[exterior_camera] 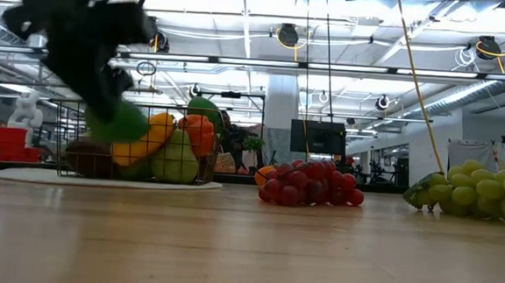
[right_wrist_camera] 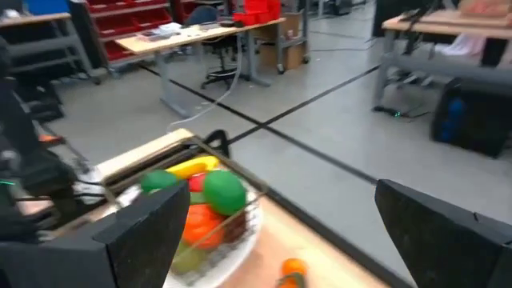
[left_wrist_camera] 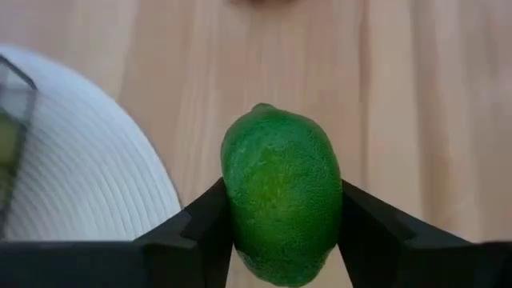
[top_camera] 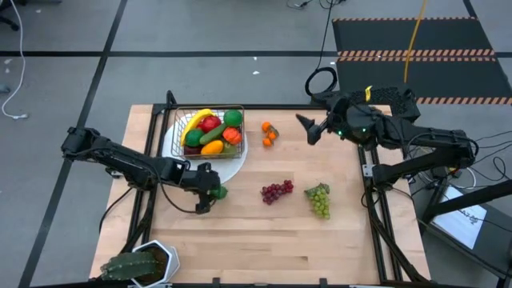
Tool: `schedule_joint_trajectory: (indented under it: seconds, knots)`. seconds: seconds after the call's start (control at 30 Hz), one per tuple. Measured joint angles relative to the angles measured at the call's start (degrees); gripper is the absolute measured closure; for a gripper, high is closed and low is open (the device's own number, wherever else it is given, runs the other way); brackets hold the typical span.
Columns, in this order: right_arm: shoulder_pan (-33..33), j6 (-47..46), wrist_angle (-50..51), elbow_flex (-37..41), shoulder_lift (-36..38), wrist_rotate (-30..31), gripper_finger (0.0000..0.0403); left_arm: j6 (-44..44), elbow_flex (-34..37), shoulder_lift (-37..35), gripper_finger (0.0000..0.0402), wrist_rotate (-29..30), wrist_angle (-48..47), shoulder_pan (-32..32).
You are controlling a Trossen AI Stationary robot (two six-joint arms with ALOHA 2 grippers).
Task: Build produce basket
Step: Put the lime into the wired basket
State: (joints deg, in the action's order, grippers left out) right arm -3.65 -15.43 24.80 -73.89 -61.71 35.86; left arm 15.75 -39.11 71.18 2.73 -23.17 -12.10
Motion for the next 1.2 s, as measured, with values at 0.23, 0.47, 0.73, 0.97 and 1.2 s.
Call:
schedule_joint_trajectory:
  seconds: [0.23,0.47,0.73,0.97,1.2]
  knots:
    - [-5.4,2.5,-0.1,1.3,0.5,0.0,0.0012,1.6,-12.1,0.0,0.0200,4.8,-7.2,0.0]
    - [-8.5,2.5,-1.0,3.7,0.5,-4.6,0.0012,1.1,-23.1,0.0,0.0213,10.6,-16.9,2.4]
    - [-11.0,2.4,-11.3,9.3,0.4,-21.7,0.0015,1.8,-33.4,0.0,0.0202,18.2,-18.8,7.1]
    - [-11.0,2.5,-14.5,11.2,0.4,-27.0,0.0056,2.4,-36.7,-0.1,0.0205,24.0,-14.8,13.1]
    - [-11.0,6.2,-14.5,11.1,0.4,-27.0,0.0108,8.6,-36.7,0.0,0.0199,24.4,-5.1,18.8]
